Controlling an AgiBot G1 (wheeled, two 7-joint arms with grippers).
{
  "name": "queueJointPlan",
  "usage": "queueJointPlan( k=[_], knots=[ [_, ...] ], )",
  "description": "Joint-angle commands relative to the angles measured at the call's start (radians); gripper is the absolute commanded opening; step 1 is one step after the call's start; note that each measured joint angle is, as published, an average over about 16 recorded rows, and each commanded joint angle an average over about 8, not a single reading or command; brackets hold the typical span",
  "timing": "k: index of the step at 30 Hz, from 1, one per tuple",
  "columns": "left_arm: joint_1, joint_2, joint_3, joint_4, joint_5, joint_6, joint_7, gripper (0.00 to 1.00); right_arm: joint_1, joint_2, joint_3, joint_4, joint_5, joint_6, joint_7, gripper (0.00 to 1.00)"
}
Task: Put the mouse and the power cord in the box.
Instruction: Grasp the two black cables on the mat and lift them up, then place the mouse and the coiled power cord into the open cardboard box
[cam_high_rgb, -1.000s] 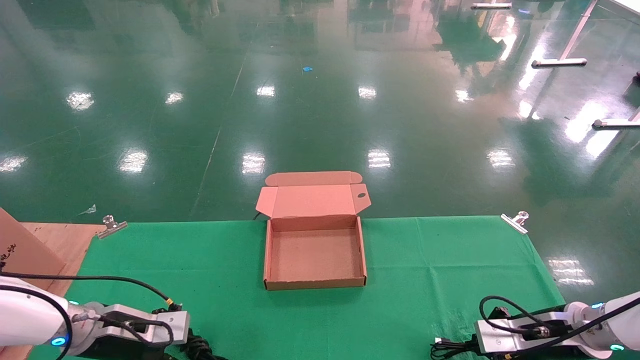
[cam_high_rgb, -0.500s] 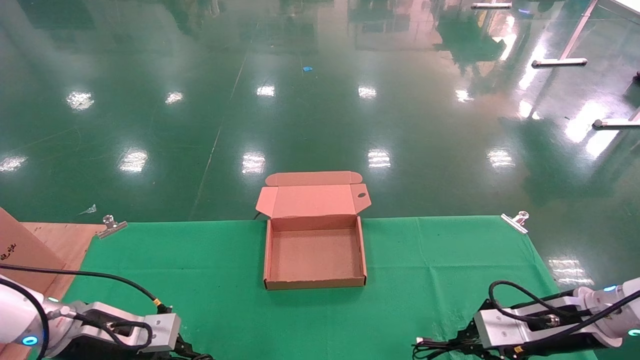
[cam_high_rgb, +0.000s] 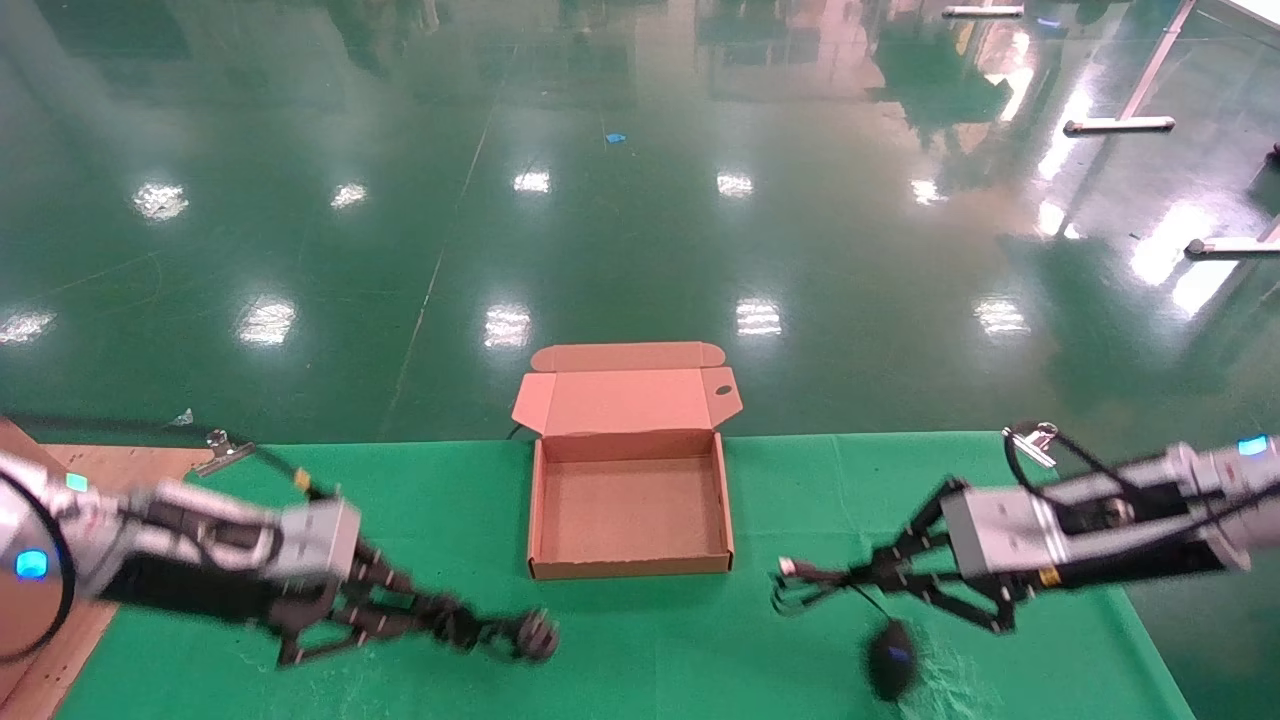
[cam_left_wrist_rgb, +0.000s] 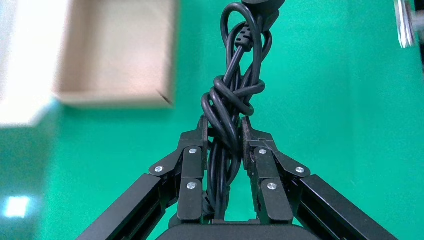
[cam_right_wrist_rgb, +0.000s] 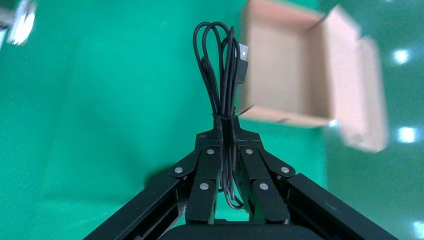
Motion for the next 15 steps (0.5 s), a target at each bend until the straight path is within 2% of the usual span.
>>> queueJointPlan(
  k=[1,10,15],
  knots=[
    [-0.029,0.004,-0.008,-0.006,-0.012,0.017,-0.007,0.0,0.028,-0.008,0.006,0.003,0.009,-0.011,0.008,0.0],
    [-0.196,0.045,-0.031,-0.041,-0.06,0.052,-0.063,0.0,0.167,-0.087,0.015,0.018,0.055,-0.015,0.058,0.0],
    [-0.247,0.085,-0.033,-0.054,-0.075,0.04,-0.075,0.0,0.213,-0.137,0.005,0.023,0.054,0.001,0.084,0.0]
  ],
)
